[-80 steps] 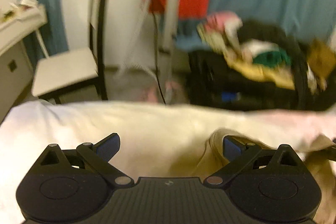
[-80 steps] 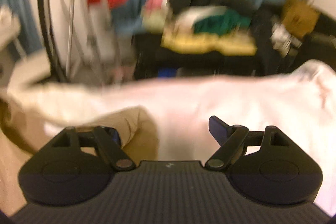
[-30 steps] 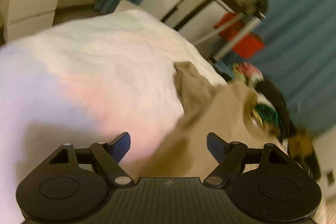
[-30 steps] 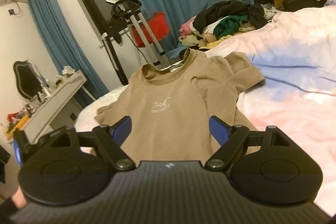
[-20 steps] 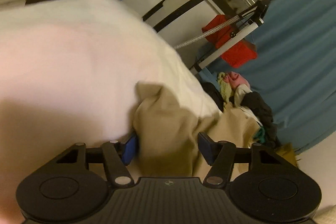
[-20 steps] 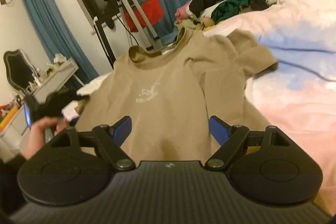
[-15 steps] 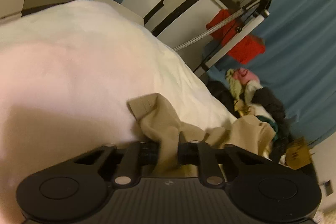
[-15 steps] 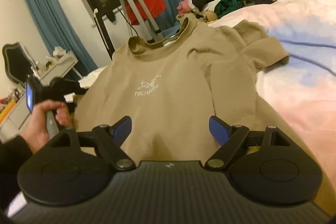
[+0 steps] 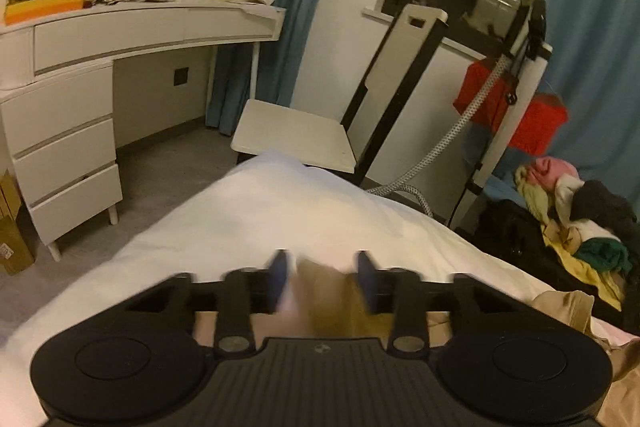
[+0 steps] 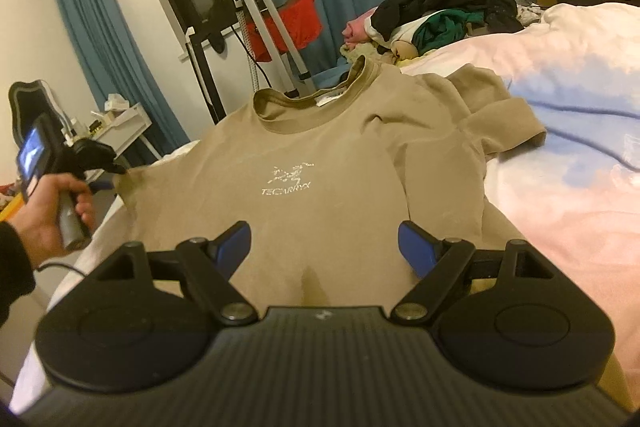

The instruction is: Fold clothes

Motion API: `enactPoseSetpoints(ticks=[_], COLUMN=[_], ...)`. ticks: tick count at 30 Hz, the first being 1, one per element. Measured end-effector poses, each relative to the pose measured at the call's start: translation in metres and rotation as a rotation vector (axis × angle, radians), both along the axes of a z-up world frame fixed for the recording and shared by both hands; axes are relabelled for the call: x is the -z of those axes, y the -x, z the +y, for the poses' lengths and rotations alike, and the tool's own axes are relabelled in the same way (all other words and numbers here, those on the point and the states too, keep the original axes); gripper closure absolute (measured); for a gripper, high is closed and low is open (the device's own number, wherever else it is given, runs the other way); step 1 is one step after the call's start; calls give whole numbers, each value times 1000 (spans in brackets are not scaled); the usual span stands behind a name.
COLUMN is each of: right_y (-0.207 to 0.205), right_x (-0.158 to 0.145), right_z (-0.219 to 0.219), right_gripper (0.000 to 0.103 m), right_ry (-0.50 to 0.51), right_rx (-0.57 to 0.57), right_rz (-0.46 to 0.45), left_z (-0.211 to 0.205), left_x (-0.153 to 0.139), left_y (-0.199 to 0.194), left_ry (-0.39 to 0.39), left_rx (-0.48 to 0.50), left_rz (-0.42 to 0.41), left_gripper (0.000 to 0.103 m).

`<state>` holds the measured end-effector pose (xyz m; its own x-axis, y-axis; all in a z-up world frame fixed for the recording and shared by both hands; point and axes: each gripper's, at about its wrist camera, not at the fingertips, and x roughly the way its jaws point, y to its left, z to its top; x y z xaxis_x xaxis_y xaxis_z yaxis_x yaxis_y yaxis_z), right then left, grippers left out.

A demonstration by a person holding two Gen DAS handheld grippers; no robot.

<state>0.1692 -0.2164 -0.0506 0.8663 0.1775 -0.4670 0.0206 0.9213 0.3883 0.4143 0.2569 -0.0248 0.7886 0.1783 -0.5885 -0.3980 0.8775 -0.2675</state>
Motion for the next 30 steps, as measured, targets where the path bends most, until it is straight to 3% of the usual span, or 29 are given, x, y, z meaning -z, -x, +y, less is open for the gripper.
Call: enactPoseSetpoints(ticks=[2,5,7,11,13,14,15,17,18,20,24,27,30], right_y=[1,2,2,2,2,2,1,-1,-3,-6,-12,-14,-11], right_x=[-1,-2,-1,2,2,3,3,5,6,10,15,15,14], right_z=[-1,-1,-1,1,2,3,4,6,7,7,8,10,12], right_gripper=[21,21,21,21,21,21,21,21,21,21,21,21,21], right_ry=[-5,-18,-29,-48,-53,-51,-46,-37,-34,-35,-33,-24,-12], right_rx=[1,-4,-7,-19,-28,-30,-31,-31,-30,-30,-32,-35,-34], right_rz=[-1,3,9,30,36,37,39,46,51,63,76,78,78], left_z=[15,42,51,41,34,31,27,18,13,7,29,60,89], left_x=[2,18,34,48,54,57,60,66,69,71,55,39,28], left_y=[14,43,59,64,65,66,64,56,52,47,62,78,89], left_ry=[78,286,416,506,543,562,574,571,568,548,485,403,323], left_rx=[-3,19,38,61,71,76,86,103,111,125,76,-51,-66], left_rz=[11,9,19,-14,-33,-42,-43,-10,10,35,18,13,19], left_gripper=[44,31,31,32,40,53,60,69,81,91,93,96,85])
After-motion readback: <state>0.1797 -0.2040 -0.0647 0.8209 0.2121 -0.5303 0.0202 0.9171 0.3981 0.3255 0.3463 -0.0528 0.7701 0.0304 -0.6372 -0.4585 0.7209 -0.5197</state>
